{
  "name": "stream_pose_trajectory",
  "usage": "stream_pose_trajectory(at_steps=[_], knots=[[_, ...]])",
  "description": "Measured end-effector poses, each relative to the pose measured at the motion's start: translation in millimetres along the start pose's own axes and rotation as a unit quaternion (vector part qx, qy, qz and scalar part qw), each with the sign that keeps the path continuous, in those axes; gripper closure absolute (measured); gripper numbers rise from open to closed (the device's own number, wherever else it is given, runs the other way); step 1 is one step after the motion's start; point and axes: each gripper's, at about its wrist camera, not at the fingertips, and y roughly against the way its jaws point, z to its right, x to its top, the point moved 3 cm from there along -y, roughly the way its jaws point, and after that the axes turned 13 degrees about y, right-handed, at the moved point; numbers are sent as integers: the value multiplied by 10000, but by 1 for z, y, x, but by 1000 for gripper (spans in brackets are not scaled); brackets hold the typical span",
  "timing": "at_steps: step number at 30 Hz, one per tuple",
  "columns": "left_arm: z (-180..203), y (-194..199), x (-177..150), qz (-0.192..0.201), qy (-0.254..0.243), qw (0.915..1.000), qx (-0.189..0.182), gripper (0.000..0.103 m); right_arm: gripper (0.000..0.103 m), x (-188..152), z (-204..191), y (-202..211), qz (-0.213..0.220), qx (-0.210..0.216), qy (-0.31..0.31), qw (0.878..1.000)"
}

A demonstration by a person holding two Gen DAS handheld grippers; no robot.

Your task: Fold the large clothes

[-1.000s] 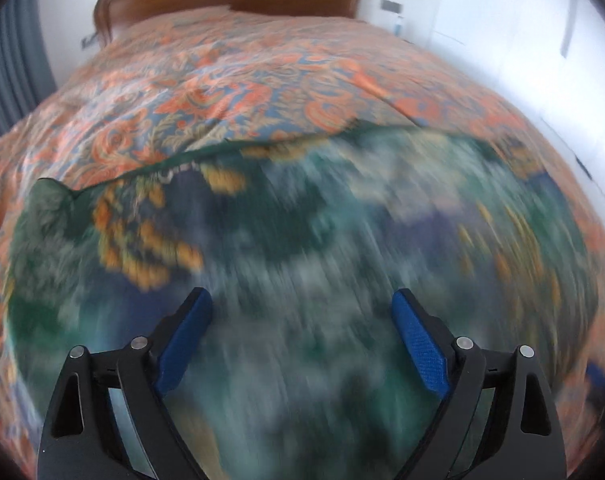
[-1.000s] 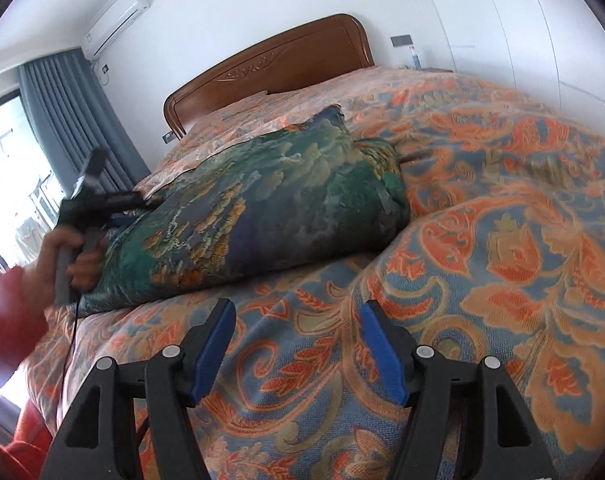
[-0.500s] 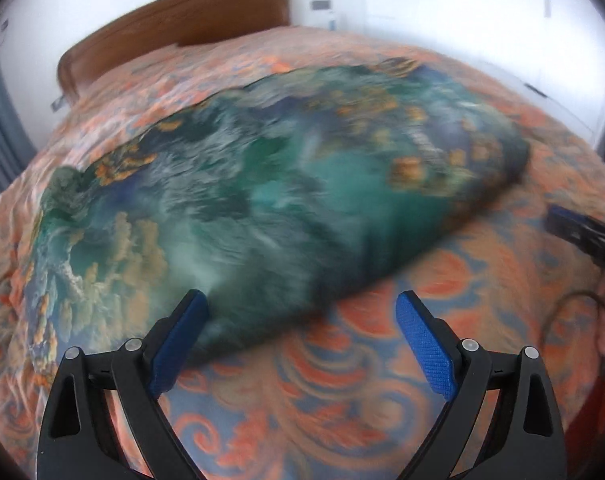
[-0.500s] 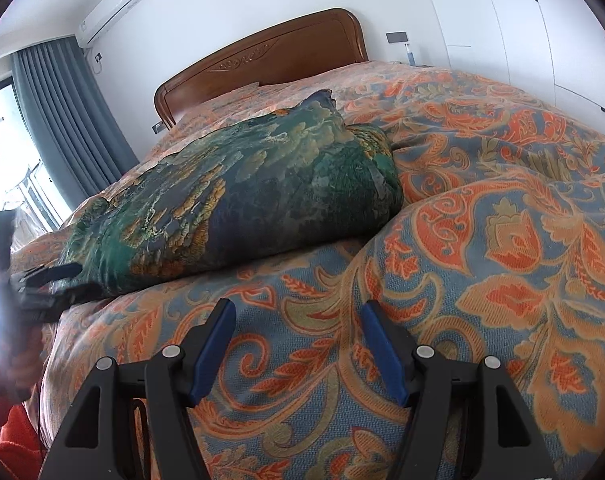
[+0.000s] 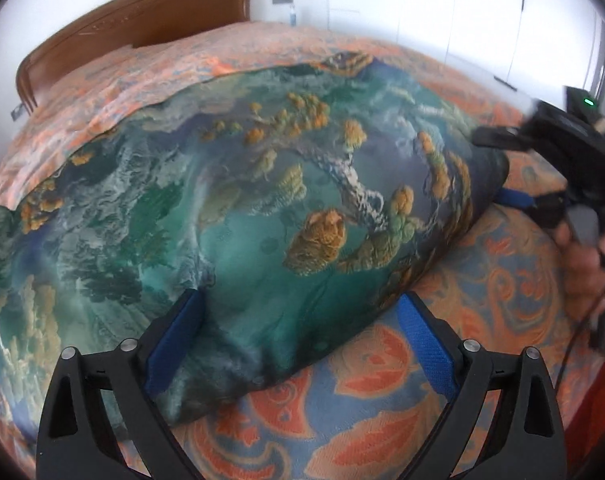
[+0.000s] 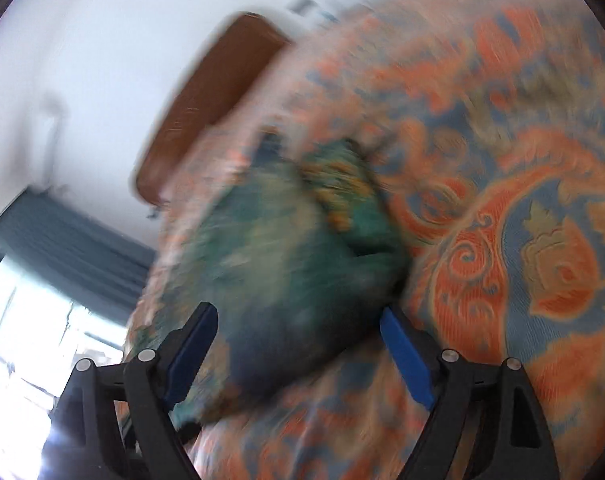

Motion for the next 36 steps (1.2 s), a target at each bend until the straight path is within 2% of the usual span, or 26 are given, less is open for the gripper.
stream_pose_trajectory(at_steps=[2, 4, 5, 6, 8, 9, 10, 11, 13, 17, 19, 22, 23, 25, 27, 29, 30, 31, 32, 33, 34, 35, 36], knots=[[-1, 4, -3, -37, -1, 10000, -47, 6, 17, 2, 13, -18, -83, -54, -388, 9992], [-5, 12, -3, -97, 73, 9999, -110, 6, 19, 5, 15, -24, 63, 10, -540, 9985], [-8, 18, -3, -101, 122, 9998, -139, 6, 31, 6, 15, -25, 155, 77, -579, 9982], [-10, 26, 0, -105, 190, 9996, -183, 7, 47, 7, 15, -26, 189, 82, -594, 9980], [-16, 44, 11, -45, 329, 9990, -284, 7, 61, 8, 15, -25, 190, 44, -506, 9985], [-18, 53, 18, 15, 389, 9986, -348, 7, 67, 8, 11, -19, 252, 16, -367, 9990], [-19, 65, 30, 81, 476, 9977, -470, 7, 69, 7, 0, -11, 331, -90, -75, 9994], [-19, 71, 40, 105, 542, 9968, -573, 7, 72, 7, -18, -1, 447, -288, 404, 9978], [-14, 85, 65, 79, 646, 9939, -894, 6, 73, 7, -56, 16, 704, -537, 1250, 9882], [7, 97, 97, -188, 475, 9885, -1426, 6, 74, -6, -131, 43, 1183, -727, 2676, 9535], [16, 102, 108, -224, 414, 9873, -1519, 6, 74, -19, -167, 51, 1340, -757, 3323, 9305], [19, 111, 120, -242, 383, 9861, -1596, 6, 74, -50, -215, 53, 1450, -826, 4321, 8863], [18, 112, 121, -230, 354, 9875, -1518, 6, 74, -61, -228, 52, 1475, -850, 4622, 8703], [14, 110, 120, -204, 277, 9931, -1123, 6, 74, -80, -247, 47, 1492, -874, 5055, 8454], [9, 104, 116, -271, 271, 9959, -814, 5, 74, -103, -265, 42, 1519, -940, 5505, 8155], [5, 98, 110, -317, 230, 9982, -450, 5, 74, -128, -280, 35, 1571, -1073, 6023, 7752], [4, 97, 106, -307, 188, 9989, -295, 5, 73, -135, -284, 32, 1571, -1101, 6189, 7617], [2, 94, 102, -275, 134, 9995, -47, 14, 73, -144, -287, 31, 1568, -1116, 6327, 7501], [-1, 92, 100, -249, 122, 9995, 139, 29, 73, -151, -289, 28, 1558, -1112, 6451, 7398], [-5, 90, 98, -270, 142, 9992, 246, 56, 73, -154, -290, 28, 1545, -1103, 6484, 7372], [-9, 89, 97, -337, 236, 9990, 165, 68, 73, -155, -290, 27, 1518, -1085, 6491, 7375], [-15, 90, 98, -383, 358, 9986, 37, 71, 72, -153, -289, 27, 1484, -1091, 6447, 7419], [-19, 91, 99, -377, 406, 9985, 6, 73, 65, -148, -287, 25, 1426, -1077, 6372, 7497]])
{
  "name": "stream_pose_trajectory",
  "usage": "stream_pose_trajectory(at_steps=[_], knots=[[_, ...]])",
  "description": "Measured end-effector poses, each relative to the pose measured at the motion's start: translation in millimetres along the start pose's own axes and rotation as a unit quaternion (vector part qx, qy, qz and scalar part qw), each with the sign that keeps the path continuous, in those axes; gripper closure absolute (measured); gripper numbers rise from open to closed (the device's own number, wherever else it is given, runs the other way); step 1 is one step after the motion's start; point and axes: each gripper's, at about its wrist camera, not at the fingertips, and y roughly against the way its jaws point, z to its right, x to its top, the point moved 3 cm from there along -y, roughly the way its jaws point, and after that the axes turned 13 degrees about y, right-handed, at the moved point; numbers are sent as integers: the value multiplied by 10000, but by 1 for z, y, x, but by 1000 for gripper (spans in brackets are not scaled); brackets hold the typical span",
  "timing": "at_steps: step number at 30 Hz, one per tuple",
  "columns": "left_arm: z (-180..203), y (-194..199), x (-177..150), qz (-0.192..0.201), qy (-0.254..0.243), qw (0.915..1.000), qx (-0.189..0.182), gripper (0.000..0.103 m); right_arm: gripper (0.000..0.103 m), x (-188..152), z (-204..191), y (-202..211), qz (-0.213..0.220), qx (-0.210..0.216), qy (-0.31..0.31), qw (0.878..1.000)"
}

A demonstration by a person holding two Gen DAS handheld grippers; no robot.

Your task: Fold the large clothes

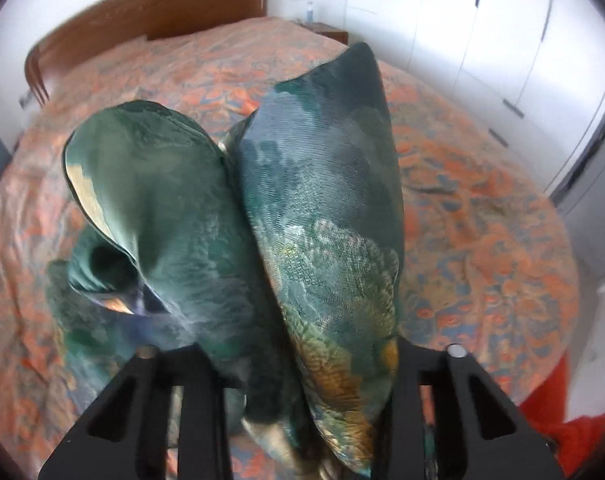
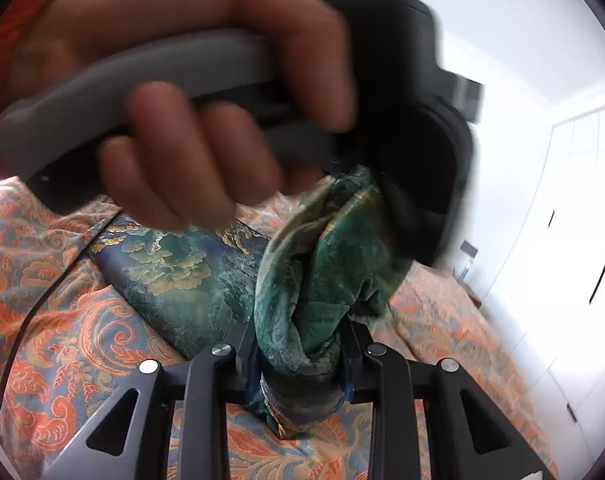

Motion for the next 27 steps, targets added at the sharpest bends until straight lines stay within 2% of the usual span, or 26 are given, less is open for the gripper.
stream_pose_trajectory(at_steps=[2, 3, 4, 6, 8, 10, 14, 18, 22, 27], knots=[[-11, 5, 4, 25, 27, 10000, -3, 75, 56, 0, 6, 2, 44, 179, -238, 9995], [-17, 8, 7, 19, 50, 10000, -25, 75, 45, -1, 10, 6, 67, 274, -368, 9989], [-24, 12, 11, 32, 102, 9999, -60, 75, 42, 1, 11, 12, 91, 426, -521, 9977], [-44, 21, 19, 52, 264, 9996, -117, 75, 41, -3, 19, 24, 182, 819, -1035, 9911], [-70, 28, 23, 50, 461, 9988, -138, 75, 41, -16, 35, 26, 71, 1098, -1703, 9792], [-97, 29, 26, 13, 716, 9973, -133, 74, 41, -31, 49, 20, -97, 1162, -2161, 9694], [-140, 22, 21, -38, 979, 9952, 61, 74, 42, -49, 68, -1, -467, 1156, -2577, 9581], [-174, 10, 12, -104, 1278, 9917, 111, 73, 55, -42, 73, -12, -512, 1363, -2671, 9526], [-205, 0, 1, -93, 1473, 9884, 354, 73, 59, -14, 65, -39, -479, 1574, -2463, 9551], [-244, -14, -12, -210, 1841, 9818, 428, 71, 59, 28, 39, -90, -528, 1906, -2154, 9563]])
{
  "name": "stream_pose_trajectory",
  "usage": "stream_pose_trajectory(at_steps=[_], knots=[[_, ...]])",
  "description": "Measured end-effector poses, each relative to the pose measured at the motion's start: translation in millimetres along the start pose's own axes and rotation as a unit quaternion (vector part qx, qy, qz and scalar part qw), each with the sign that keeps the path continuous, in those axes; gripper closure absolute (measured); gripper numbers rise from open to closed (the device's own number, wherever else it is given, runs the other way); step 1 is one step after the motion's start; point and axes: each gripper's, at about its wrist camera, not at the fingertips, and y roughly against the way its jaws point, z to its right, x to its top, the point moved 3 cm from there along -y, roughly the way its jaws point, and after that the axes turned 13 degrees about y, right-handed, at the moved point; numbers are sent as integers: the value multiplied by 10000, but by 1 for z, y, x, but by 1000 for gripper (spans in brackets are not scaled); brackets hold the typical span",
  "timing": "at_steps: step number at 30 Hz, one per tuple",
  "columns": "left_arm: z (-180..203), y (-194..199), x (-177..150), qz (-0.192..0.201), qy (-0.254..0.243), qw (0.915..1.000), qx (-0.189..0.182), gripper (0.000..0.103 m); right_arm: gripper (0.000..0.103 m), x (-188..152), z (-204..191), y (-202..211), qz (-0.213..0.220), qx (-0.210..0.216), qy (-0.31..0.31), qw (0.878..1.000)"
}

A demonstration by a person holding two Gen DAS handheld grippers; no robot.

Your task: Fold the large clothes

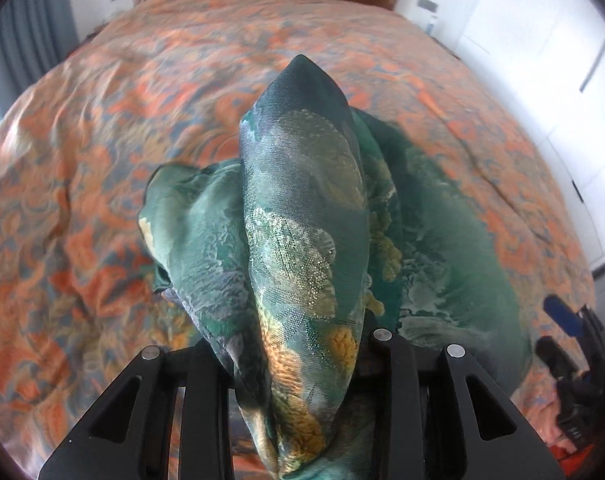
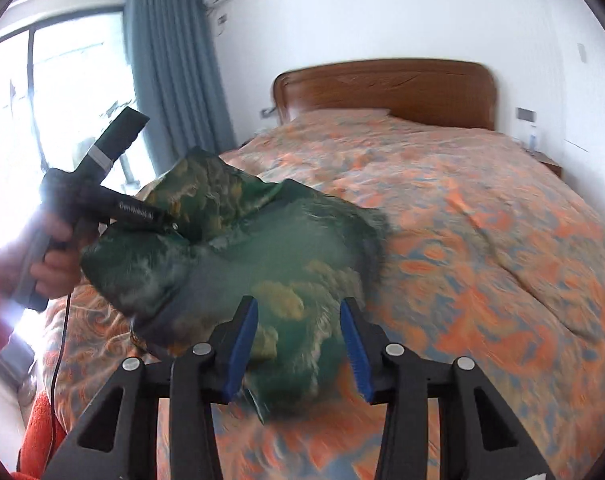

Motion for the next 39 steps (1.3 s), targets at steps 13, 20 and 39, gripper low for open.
stream_pose_trajectory(at_steps=[13, 20, 39], knots=[[-50, -72, -22, -75, 585, 9983, -3, 58, 59, -40, -46, -131, -1417, 190, 598, 9879], [-66, -81, -22, -77, 845, 9958, -355, 56, 59, -46, -50, -139, -1457, 75, 664, 9871], [-73, -76, -32, -7, 871, 9945, -583, 55, 59, 109, -22, -244, -1720, 178, -299, 9845]])
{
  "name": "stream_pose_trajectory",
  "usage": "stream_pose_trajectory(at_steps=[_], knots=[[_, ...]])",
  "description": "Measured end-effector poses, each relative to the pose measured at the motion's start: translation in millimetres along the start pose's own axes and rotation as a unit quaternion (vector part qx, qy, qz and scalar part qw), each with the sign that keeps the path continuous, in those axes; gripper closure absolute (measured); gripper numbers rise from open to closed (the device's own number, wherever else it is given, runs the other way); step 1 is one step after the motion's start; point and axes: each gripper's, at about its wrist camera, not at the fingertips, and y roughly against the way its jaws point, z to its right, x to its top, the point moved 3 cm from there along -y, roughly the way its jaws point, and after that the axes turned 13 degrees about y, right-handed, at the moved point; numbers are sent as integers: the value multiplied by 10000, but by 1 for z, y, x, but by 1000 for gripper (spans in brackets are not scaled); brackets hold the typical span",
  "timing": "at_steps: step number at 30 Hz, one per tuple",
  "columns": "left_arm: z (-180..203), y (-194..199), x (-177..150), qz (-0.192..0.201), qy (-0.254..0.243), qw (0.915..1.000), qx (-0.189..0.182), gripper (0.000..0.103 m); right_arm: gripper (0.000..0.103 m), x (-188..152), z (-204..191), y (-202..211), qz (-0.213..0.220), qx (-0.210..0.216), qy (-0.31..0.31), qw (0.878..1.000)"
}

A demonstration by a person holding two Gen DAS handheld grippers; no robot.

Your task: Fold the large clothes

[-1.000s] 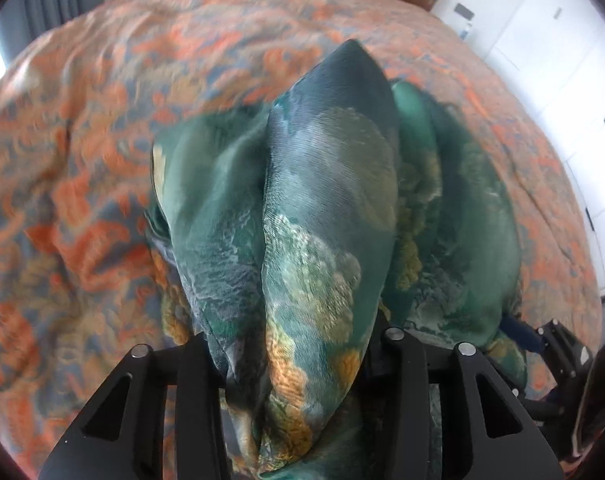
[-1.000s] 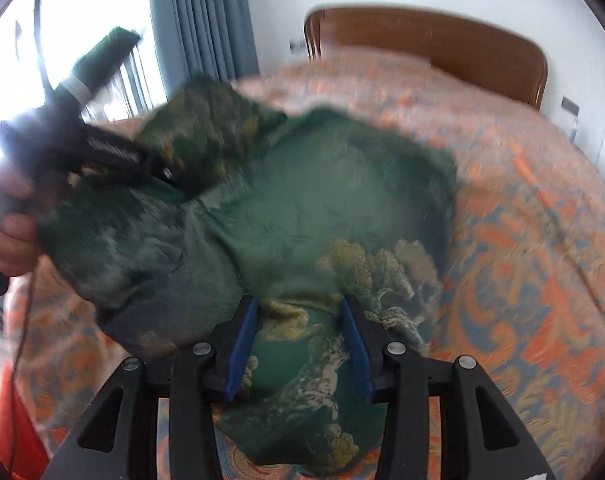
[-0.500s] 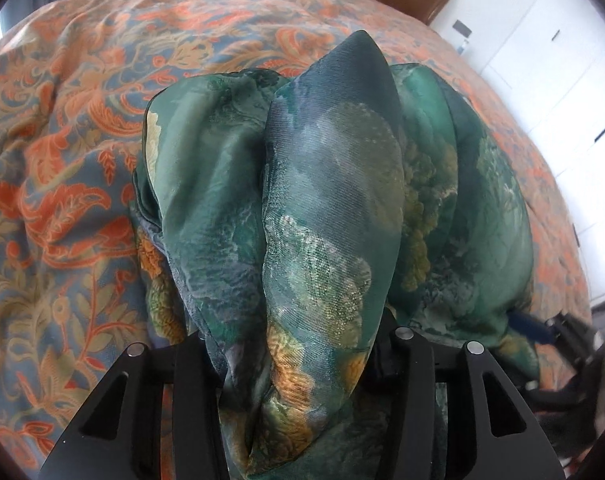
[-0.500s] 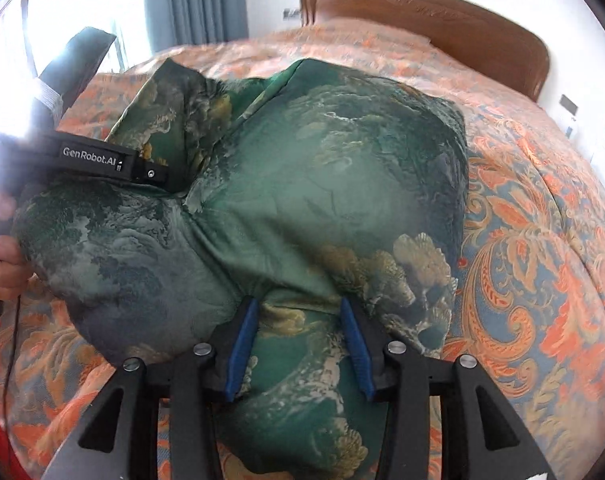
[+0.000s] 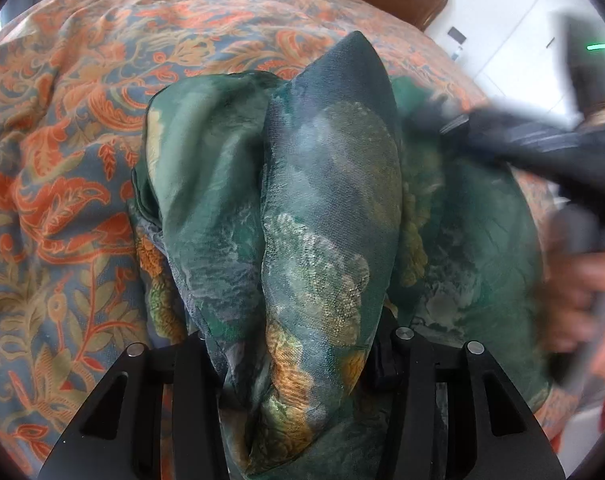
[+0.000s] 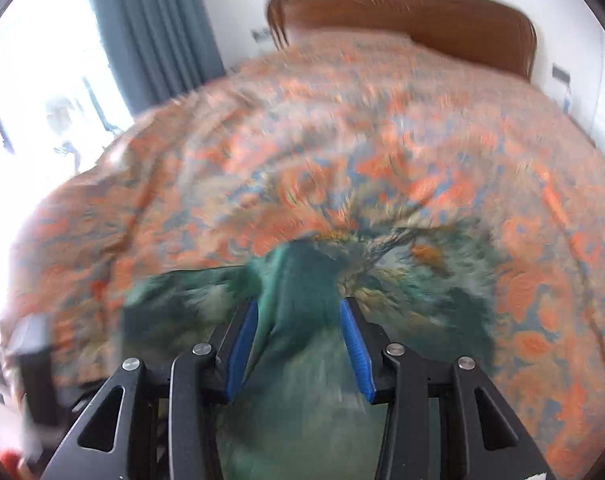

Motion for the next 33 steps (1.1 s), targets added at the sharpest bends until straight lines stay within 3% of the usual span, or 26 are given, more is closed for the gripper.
stream_pose_trajectory(at_steps=[3, 7, 10, 15, 21, 25, 28, 33], knots=[[0, -7, -2, -9, -29, 10000, 75, 55, 59, -17, 5, -61, -637, -279, -127, 9975], [5, -9, -2, 51, -90, 9998, 154, 55, 59, -22, -2, -75, -556, -574, 120, 9967], [11, -7, -5, 104, -152, 9996, 221, 55, 59, -24, 3, -72, -419, -509, 77, 9978], [15, -4, -8, 172, -211, 9993, 270, 54, 59, -31, 7, -41, 10, -283, -111, 9995], [16, -5, -5, 165, -178, 9993, 274, 54, 59, -58, -8, 39, 455, 147, 20, 9989], [15, -5, -5, 187, -172, 9994, 243, 54, 59, -115, -27, 94, 665, -131, 679, 9954], [13, -5, -6, 181, -168, 9994, 235, 54, 59, -160, -39, 120, 818, -378, 814, 9926], [15, -4, -8, 190, -218, 9991, 302, 53, 58, -186, -37, 97, 750, -521, 574, 9942]])
